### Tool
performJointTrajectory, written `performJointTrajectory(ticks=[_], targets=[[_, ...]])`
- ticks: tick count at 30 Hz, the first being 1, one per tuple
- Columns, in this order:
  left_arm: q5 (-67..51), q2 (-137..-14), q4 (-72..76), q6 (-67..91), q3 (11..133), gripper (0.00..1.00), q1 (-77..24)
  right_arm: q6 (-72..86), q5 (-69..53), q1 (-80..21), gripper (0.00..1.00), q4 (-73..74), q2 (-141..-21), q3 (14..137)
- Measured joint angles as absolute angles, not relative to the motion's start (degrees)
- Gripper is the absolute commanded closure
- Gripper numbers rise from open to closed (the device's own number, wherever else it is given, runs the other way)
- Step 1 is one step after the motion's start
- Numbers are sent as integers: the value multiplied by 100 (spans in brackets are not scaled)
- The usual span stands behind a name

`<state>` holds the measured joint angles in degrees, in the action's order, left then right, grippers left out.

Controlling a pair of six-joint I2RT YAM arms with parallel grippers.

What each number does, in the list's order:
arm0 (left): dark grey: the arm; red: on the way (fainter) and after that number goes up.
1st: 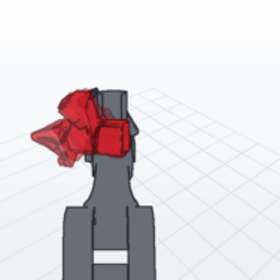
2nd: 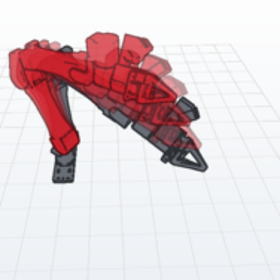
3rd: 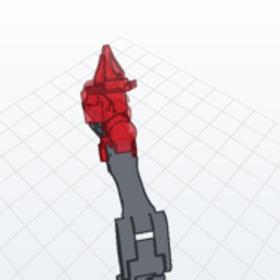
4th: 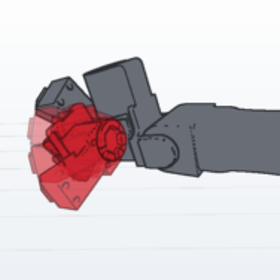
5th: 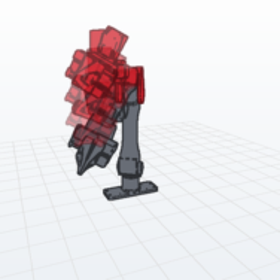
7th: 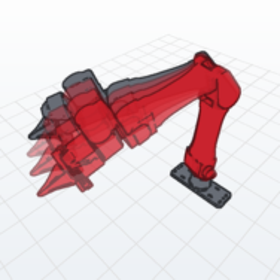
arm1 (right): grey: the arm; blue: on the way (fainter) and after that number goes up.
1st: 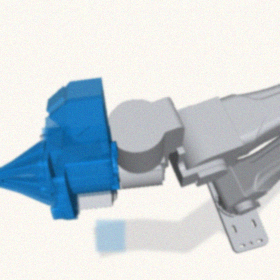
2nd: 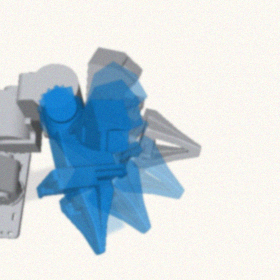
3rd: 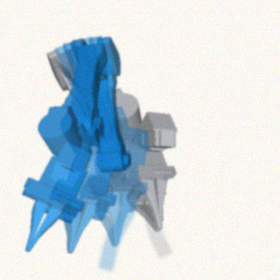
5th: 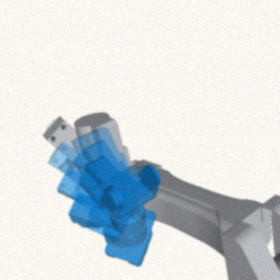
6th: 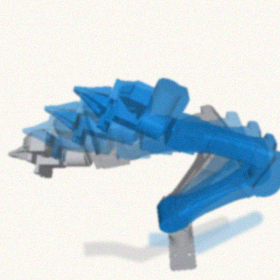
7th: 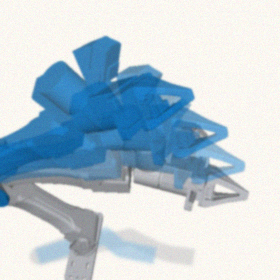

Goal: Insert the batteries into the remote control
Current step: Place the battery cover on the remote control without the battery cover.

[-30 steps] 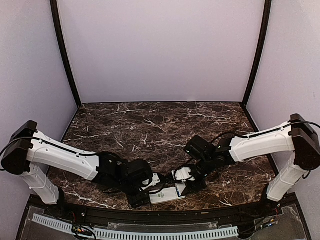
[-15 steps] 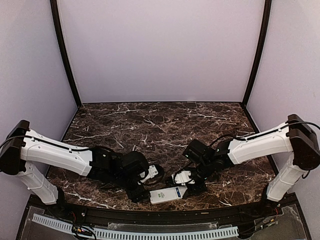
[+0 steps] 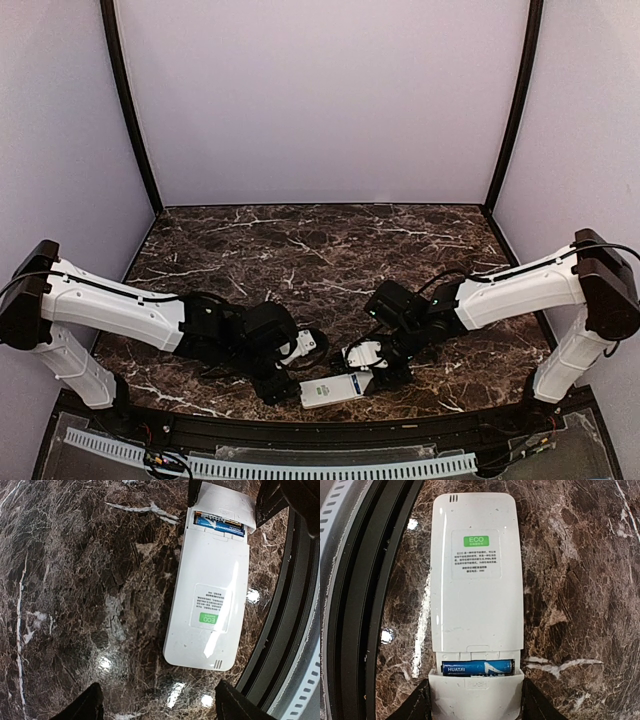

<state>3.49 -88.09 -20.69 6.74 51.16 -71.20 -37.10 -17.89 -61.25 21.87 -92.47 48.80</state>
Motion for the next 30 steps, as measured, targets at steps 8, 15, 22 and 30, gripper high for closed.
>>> performJointTrajectory(ticks=[8, 15, 22, 30], targets=[[336, -8809, -2069, 672, 5116, 23, -7120, -3675, -1769, -6125, 57, 2185, -9251, 4880], [281, -8809, -2069, 672, 5116, 23, -7120, -3651, -1747, -6125, 53, 2141, -9367, 4893], [239, -8809, -2069, 672, 5116, 23, -7120, -3647, -1750, -6125, 50, 2154, -9391, 4912], [231, -8831, -2067, 672, 5116, 24, -7120, -3597, -1704, -6158, 44, 2257, -9430, 4993]])
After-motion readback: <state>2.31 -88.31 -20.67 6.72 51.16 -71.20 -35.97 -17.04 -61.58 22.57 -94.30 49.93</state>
